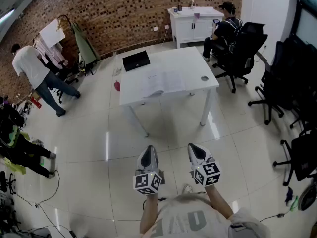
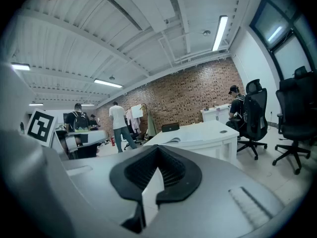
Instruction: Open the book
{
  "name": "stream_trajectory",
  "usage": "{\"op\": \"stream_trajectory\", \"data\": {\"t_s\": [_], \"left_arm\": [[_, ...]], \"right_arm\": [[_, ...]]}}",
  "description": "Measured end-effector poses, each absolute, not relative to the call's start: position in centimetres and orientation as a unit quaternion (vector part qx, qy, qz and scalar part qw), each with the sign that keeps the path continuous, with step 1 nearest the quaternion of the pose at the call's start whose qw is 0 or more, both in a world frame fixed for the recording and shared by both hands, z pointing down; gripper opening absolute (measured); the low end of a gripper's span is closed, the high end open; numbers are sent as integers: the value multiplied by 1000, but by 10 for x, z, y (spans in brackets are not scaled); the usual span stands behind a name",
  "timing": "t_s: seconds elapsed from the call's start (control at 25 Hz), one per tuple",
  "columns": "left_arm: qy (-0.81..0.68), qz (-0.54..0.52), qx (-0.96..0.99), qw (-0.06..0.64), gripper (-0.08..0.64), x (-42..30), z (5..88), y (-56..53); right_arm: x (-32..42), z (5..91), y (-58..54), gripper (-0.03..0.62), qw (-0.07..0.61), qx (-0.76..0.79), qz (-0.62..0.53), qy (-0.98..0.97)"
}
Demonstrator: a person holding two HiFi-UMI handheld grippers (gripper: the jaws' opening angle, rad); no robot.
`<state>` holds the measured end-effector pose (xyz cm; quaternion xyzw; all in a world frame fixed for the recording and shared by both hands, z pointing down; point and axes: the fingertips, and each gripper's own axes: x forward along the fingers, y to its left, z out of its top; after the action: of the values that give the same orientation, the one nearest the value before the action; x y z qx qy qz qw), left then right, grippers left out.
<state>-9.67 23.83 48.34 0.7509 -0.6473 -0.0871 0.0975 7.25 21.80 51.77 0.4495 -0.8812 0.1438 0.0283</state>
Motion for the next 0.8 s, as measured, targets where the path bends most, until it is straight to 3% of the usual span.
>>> {"op": "stream_trajectory", "data": {"t_s": [0.8], "left_arm": [[-642,-85,756,97,17,-91,483,231]], "right_arm": [[79,519,220,3,5,442,159,-883]]}}
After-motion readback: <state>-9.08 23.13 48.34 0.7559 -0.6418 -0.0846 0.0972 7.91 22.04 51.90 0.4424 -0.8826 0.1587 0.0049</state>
